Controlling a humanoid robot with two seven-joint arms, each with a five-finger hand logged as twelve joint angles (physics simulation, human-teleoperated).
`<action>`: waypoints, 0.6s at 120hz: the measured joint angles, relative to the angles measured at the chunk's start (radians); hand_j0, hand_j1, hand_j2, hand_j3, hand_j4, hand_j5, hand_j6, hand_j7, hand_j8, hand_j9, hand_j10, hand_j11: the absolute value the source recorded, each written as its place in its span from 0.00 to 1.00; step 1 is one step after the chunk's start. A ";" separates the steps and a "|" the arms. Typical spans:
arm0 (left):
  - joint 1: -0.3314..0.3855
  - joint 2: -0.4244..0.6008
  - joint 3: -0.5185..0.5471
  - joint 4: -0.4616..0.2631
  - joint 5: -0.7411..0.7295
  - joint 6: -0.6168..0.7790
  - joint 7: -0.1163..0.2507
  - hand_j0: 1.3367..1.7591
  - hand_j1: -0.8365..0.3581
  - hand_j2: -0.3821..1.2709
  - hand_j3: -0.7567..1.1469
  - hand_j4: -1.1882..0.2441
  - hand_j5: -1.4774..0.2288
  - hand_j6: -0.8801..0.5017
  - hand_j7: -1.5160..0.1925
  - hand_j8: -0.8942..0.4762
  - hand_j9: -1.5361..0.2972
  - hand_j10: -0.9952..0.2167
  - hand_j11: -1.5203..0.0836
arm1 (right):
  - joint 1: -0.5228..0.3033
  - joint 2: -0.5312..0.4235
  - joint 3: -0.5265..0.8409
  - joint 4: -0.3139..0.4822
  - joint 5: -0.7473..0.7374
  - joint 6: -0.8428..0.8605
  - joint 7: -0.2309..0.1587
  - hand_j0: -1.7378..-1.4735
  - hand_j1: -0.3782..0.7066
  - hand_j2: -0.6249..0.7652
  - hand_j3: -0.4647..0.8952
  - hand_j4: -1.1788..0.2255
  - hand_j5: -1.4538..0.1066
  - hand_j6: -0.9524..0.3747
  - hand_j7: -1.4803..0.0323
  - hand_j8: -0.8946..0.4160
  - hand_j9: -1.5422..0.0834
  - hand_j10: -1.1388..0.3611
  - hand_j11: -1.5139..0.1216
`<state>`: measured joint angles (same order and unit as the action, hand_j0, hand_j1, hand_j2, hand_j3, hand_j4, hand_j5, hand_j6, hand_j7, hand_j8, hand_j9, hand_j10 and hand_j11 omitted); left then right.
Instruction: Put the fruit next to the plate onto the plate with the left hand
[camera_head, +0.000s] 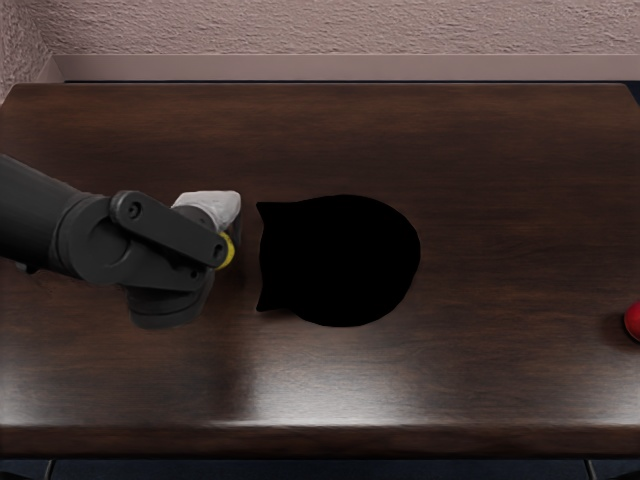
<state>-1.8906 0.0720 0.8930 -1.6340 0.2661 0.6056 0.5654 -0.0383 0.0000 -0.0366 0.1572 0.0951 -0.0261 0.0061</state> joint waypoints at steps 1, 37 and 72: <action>-0.005 0.001 0.000 -0.001 -0.001 0.000 0.000 0.75 0.46 0.45 0.40 0.31 0.24 0.38 0.28 0.36 0.27 0.30 0.30 | 0.000 0.000 0.000 0.000 0.000 0.000 0.000 0.30 0.06 0.44 0.34 0.82 0.90 0.69 0.95 0.66 0.92 0.74 0.90; -0.113 0.025 -0.032 -0.036 -0.011 0.002 -0.001 0.75 0.42 0.57 0.40 0.30 0.23 0.37 0.28 0.36 0.27 0.28 0.30 | 0.000 0.000 0.000 0.000 0.000 0.000 0.000 0.30 0.06 0.44 0.34 0.82 0.90 0.69 0.95 0.66 0.92 0.74 0.90; -0.125 -0.002 -0.160 -0.044 -0.015 0.001 -0.001 0.76 0.35 0.70 0.40 0.31 0.23 0.37 0.28 0.35 0.28 0.25 0.31 | 0.000 0.000 0.000 0.000 0.000 0.000 0.000 0.30 0.06 0.44 0.34 0.82 0.90 0.69 0.95 0.66 0.92 0.74 0.90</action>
<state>-2.0155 0.0697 0.7329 -1.6780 0.2515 0.6063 0.5648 -0.0383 0.0000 -0.0365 0.1571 0.0951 -0.0261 0.0061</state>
